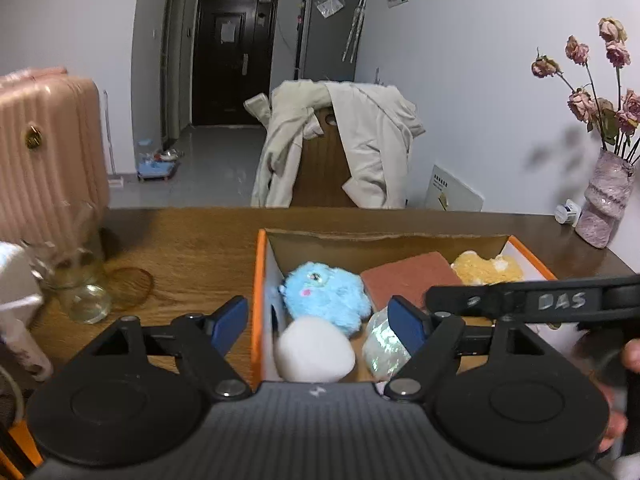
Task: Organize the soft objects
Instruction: 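Carry the bag and cylinder into the box and open both tools, then withdraw both tools from the box toward the pink satin bow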
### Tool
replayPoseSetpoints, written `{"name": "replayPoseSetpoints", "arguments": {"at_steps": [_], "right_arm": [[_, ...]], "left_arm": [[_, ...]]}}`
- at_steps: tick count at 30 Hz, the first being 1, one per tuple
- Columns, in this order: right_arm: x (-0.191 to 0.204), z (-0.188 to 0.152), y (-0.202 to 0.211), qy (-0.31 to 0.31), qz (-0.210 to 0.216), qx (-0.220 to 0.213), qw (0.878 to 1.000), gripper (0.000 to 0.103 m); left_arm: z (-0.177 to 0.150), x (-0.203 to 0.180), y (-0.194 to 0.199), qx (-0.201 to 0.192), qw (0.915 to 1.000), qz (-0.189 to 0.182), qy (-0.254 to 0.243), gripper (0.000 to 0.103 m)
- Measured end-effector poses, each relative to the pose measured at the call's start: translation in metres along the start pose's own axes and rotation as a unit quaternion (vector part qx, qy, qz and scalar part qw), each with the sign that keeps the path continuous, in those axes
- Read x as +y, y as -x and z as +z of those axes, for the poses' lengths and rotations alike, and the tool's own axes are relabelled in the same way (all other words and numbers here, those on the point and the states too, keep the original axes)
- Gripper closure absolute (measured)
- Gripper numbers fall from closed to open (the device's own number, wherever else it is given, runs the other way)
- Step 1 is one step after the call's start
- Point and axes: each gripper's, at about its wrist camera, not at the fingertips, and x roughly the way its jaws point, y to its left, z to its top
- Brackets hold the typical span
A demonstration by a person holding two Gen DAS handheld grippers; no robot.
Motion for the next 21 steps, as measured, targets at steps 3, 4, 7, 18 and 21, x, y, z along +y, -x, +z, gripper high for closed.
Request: {"name": "replayPoseSetpoints", "arguments": {"at_steps": [3,4,7,18,21], "right_arm": [[0.008,0.003,0.038,0.025,-0.001,-0.025,0.999,0.036],[0.01,0.003,0.053,0.035,-0.004,-0.033,0.999,0.036],[0.016,-0.001,0.099,0.072,-0.018,-0.048,0.996,0.029],[0.028,-0.104,0.267,0.152,-0.045,-0.132,0.978,0.013],[0.037,-0.14,0.293,0.168,-0.061,-0.148,0.973,0.013]], "left_arm": [[0.004,-0.001,0.032,-0.021,0.9998,-0.003,-0.002,0.023],[0.004,-0.001,0.043,-0.028,0.9996,-0.002,-0.003,0.023],[0.0,-0.006,0.08,-0.057,0.9981,0.017,-0.014,0.023],[-0.08,-0.047,0.194,-0.136,0.9883,0.06,-0.036,0.018],[-0.108,-0.061,0.222,-0.138,0.9896,0.04,-0.014,0.017]]}}
